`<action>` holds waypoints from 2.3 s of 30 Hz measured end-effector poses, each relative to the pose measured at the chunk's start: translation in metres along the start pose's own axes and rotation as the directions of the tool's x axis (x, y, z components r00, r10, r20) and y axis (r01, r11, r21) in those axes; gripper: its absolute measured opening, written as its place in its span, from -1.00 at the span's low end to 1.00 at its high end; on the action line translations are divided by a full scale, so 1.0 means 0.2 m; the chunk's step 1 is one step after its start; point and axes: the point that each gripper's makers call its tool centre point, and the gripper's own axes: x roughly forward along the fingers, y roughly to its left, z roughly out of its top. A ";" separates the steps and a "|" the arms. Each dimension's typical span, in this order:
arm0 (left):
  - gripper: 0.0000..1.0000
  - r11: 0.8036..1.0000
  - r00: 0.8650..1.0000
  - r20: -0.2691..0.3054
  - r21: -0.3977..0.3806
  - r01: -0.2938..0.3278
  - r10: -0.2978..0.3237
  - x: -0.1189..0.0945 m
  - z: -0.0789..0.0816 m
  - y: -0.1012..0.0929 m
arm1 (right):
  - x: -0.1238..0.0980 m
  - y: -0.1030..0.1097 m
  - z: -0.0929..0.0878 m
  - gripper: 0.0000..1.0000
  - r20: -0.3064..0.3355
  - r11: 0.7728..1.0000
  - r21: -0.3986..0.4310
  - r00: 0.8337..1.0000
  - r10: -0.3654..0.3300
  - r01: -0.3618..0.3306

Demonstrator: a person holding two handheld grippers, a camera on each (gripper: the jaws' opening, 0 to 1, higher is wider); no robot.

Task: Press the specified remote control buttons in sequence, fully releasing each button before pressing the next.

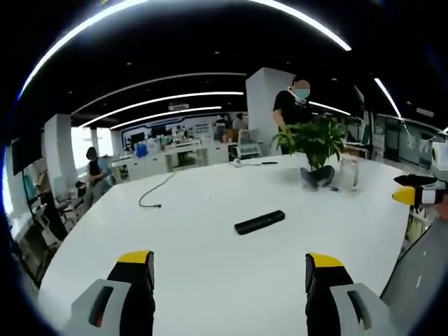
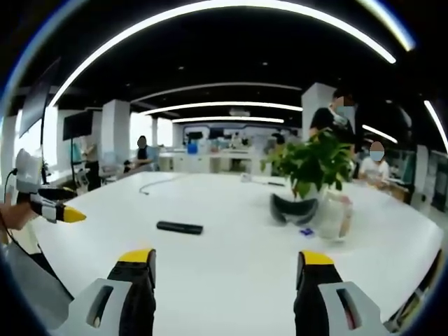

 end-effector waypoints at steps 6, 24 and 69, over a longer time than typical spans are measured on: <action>0.80 0.997 0.999 -0.004 0.053 0.047 -0.047 0.09 0.07 -0.03 | 0.00 0.00 -0.01 0.61 -0.010 1.000 -0.005 1.000 -0.001 0.001; 0.69 0.946 0.977 -0.111 0.252 0.204 -0.181 0.42 0.19 -0.09 | 0.00 0.02 -0.03 0.57 -0.035 1.000 -0.018 0.999 0.007 -0.008; 0.17 0.596 0.685 -0.668 0.433 0.676 -0.290 1.21 -0.16 -0.23 | 0.02 0.03 -0.09 0.49 -0.100 0.999 -0.039 0.995 0.014 -0.018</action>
